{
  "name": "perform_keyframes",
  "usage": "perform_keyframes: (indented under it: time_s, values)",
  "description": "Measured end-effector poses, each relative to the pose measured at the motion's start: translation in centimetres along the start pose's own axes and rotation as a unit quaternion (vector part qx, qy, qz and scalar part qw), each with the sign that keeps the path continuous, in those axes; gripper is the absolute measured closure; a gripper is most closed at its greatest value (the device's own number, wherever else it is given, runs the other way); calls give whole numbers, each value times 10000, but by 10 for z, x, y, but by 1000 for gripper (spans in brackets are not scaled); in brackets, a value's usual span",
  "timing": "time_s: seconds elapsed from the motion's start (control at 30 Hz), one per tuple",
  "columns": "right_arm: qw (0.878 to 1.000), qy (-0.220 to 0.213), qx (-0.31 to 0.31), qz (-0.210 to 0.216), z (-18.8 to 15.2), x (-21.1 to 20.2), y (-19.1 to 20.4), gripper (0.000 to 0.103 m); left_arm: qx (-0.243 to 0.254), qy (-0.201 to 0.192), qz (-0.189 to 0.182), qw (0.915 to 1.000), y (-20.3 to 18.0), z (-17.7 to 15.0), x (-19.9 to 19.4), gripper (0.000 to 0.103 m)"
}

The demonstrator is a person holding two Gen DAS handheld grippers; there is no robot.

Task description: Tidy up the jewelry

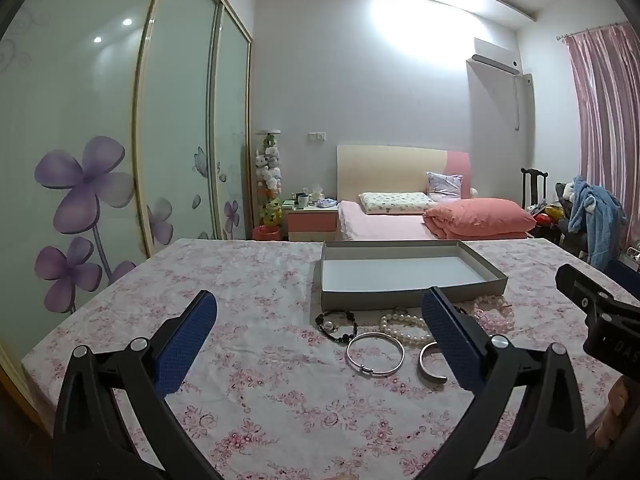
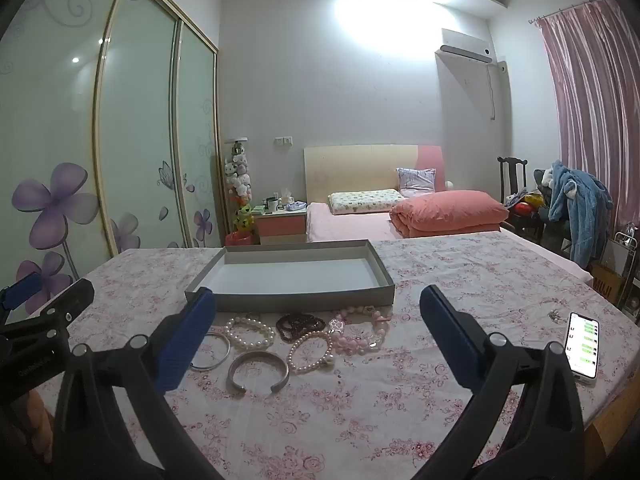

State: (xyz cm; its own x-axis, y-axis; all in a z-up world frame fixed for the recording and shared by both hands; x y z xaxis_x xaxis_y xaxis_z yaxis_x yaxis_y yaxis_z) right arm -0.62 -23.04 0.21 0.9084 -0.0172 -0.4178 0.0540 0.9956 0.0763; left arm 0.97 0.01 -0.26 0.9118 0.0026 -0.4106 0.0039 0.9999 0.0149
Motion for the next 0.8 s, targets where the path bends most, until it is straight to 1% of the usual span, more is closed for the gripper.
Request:
perform_keyframes:
  time_s: [0.8]
  values:
    - [10000, -2, 7, -2, 0, 0, -1, 4, -5, 44, -6, 10000, 0, 0, 0, 2]
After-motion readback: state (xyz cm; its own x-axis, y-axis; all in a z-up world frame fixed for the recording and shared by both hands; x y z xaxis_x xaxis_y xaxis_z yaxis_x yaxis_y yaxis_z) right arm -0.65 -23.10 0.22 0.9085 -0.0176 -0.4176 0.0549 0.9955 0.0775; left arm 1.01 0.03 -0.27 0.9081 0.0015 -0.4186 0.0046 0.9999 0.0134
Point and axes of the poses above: each gripper's, at about its wrist camera, not at the fingertips, and x roughly the way its jaws point, y to its left, z to its top, the point moved 1 cm from there along x, roughly the way its jaws point, and after that the axes turned 9 degrees about y, right-handed, at the moved point
